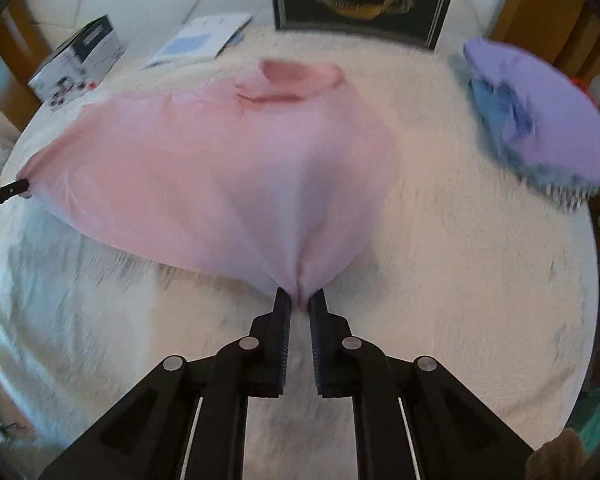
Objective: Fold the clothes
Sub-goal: 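Fold the held side of the T-shirt over toward the collar-to-hem centre line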
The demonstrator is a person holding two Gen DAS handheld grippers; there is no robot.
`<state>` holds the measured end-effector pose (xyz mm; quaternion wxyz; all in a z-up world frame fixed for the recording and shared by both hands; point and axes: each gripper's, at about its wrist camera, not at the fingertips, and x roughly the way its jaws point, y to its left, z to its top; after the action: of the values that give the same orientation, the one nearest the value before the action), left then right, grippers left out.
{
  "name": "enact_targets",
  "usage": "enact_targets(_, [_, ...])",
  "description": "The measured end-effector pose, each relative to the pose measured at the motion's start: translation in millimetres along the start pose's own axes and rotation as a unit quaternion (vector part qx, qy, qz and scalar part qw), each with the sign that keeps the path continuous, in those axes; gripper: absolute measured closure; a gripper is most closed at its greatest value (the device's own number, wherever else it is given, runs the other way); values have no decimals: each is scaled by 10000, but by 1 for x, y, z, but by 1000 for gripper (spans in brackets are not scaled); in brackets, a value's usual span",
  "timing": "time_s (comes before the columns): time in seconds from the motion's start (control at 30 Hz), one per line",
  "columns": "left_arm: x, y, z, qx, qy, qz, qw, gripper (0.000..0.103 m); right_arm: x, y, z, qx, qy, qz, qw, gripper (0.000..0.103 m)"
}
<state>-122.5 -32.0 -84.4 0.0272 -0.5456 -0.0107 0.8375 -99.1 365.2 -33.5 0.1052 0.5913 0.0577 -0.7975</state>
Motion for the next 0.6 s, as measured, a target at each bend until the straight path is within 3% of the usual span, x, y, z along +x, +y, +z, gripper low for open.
enact_targets(0.07, [1, 12, -28, -46, 301, 27, 9995, 99, 12, 1, -24, -3, 427, -41, 9991, 94])
enact_targets(0.13, [5, 21, -56, -84, 609, 60, 9981, 99, 26, -4, -49, 184, 893, 228, 9956, 90])
enact_targets(0.2, [7, 28, -78, -102, 795, 127, 9967, 98, 31, -15, -73, 547, 1028, 451, 9922, 90])
enact_targets(0.3, [3, 36, -82, -277, 767, 124, 9966, 96, 18, -30, -73, 925, 701, 604, 9914, 89])
enact_targets(0.4, [-4, 36, -68, -256, 564, 357, 9974, 96, 7, -47, -45, 1206, 192, 809, 9892, 89])
enact_targets(0.5, [-9, 38, -57, -286, 458, 317, 9980, 96, 14, -62, -16, 1447, -43, 881, 9855, 89])
enact_targets(0.57, [-11, 38, -55, -326, 457, 235, 9981, 96, 30, -71, 0, 1675, -28, 924, 9815, 74])
enact_targets(0.6, [-12, 38, -54, -345, 470, 237, 9980, 92, 34, -71, 8, 1682, -28, 902, 9816, 59])
